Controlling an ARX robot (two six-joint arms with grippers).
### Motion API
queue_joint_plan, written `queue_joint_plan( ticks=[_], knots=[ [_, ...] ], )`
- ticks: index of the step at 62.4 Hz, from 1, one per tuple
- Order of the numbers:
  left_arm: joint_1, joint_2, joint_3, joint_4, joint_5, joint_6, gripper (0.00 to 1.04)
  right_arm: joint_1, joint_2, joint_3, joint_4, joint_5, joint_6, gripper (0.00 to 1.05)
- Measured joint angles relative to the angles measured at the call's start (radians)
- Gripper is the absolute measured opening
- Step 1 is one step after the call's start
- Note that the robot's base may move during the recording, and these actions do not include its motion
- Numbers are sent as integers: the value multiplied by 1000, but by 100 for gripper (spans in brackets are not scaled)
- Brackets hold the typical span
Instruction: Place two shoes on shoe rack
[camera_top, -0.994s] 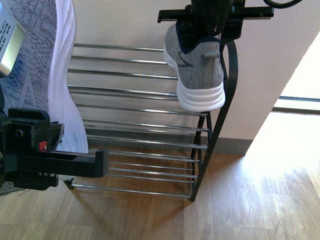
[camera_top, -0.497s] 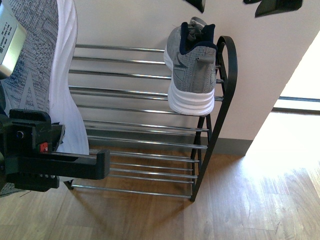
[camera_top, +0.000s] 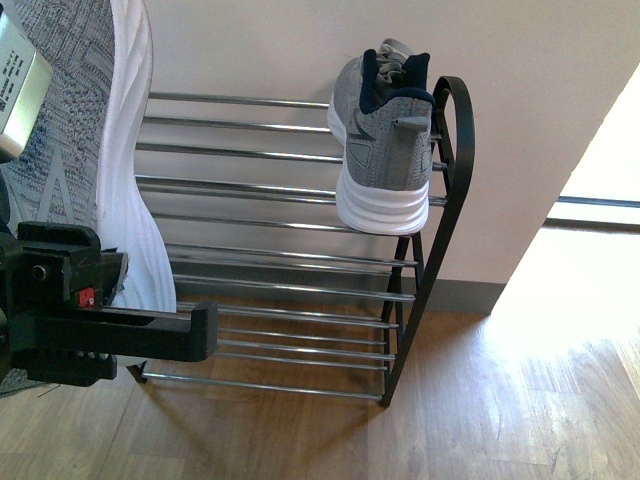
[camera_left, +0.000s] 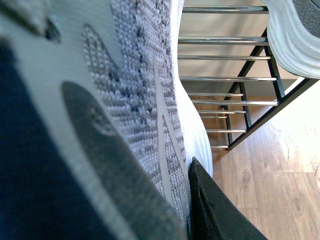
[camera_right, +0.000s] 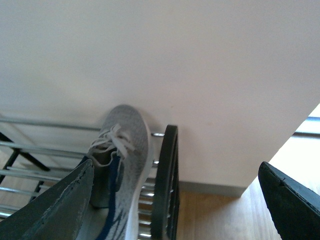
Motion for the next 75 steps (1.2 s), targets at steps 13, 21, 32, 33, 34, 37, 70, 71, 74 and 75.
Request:
queue_joint_plan(
  ticks=[13, 21, 32, 33, 34, 37, 70, 71, 74, 75],
  knots=[
    [0, 0, 0, 0, 0, 0, 4, -187, -262, -322, 230, -152, -66, 96],
    [0, 0, 0, 0, 0, 0, 4, -304, -356, -492, 352, -261, -72, 96],
    [0, 0, 0, 0, 0, 0, 4, -409, -407, -626, 453, -292, -48, 96],
    [0, 0, 0, 0, 0, 0, 4, -411, -407, -628, 454, -296, -47, 95],
    [0, 0, 0, 0, 0, 0, 4, -418, -407, -634, 464, -327, -51, 93],
    [0, 0, 0, 0, 0, 0, 4, -421, -412, -651, 488, -402, -76, 87],
    [0, 0, 0, 0, 2, 0, 3, -251, -745, -900, 408, -305, -127, 1],
    [0, 0, 0, 0, 2, 0, 3, -239, -757, -904, 401, -285, -127, 1],
    [0, 0, 0, 0, 2, 0, 3, -201, -779, -912, 385, -231, -127, 1],
    [0, 0, 0, 0, 2, 0, 3, -186, -790, -916, 378, -220, -127, 1]
  ],
)
